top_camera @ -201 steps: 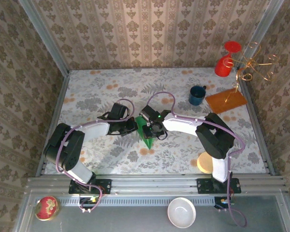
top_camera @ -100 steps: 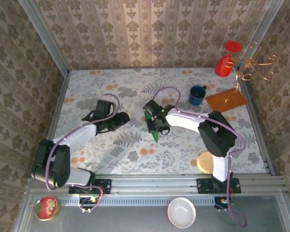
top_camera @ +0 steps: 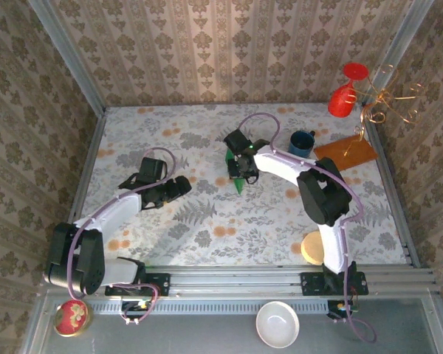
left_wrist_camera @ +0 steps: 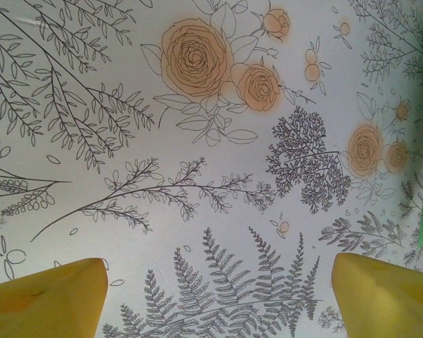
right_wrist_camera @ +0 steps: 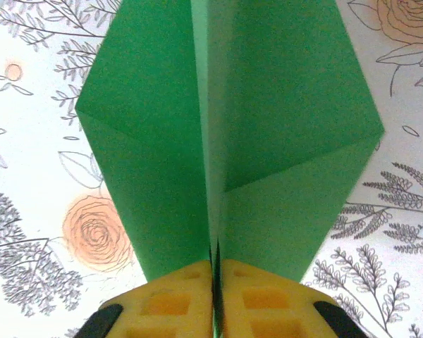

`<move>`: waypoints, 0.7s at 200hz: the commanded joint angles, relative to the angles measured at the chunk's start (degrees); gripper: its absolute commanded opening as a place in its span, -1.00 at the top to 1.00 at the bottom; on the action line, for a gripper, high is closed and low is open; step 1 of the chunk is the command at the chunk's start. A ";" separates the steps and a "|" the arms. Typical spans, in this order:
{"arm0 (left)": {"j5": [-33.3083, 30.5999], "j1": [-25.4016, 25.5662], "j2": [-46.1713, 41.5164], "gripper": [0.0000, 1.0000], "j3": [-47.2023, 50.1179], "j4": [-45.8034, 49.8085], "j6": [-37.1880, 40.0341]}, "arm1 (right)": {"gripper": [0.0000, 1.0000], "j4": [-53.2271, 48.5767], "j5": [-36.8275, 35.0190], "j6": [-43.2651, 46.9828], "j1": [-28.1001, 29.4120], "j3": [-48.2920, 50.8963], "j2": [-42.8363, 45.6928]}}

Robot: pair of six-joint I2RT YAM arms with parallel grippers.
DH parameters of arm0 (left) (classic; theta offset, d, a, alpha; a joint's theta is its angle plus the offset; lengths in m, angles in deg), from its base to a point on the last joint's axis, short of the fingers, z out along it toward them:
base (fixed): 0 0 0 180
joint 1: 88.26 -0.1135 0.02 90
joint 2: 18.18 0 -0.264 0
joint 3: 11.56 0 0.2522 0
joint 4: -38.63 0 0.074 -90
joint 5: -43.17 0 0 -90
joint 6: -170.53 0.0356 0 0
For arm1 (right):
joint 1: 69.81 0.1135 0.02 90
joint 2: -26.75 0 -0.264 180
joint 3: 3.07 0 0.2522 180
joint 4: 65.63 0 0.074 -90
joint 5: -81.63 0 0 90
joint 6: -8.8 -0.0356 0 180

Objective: Fold a paper plane with a square sheet of paper (pick it up from the middle)
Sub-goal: Move the paper plane to the top-center of the table.

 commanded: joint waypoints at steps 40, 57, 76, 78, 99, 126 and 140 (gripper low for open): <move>-1.02 -0.37 -0.36 -0.85 -0.25 2.08 1.33 | 0.53 -3.93 -1.04 1.33 -0.16 -2.28 -3.92; -1.26 -0.37 -0.20 -0.87 -0.33 2.30 1.24 | 0.49 -3.76 -1.08 1.43 -0.07 -2.07 -4.16; -1.26 -0.30 0.07 -0.90 -0.51 2.35 1.09 | 0.45 -3.64 -1.53 1.61 0.02 -2.20 -4.81; -1.22 -0.31 0.12 -0.90 -0.51 2.37 1.12 | 0.45 -3.64 -1.65 1.61 0.02 -2.28 -4.95; -1.18 -0.29 0.38 -0.96 -0.68 2.49 1.07 | 0.40 -4.14 -3.62 2.12 0.56 -2.85 -6.41; -1.35 -0.30 0.59 -1.00 -0.69 2.72 1.20 | 0.36 -4.36 -6.95 2.23 1.32 -2.96 -7.87; -1.44 -0.32 0.67 -1.00 -0.69 2.89 1.17 | 0.32 -4.17 -8.56 2.05 1.59 -2.77 -8.24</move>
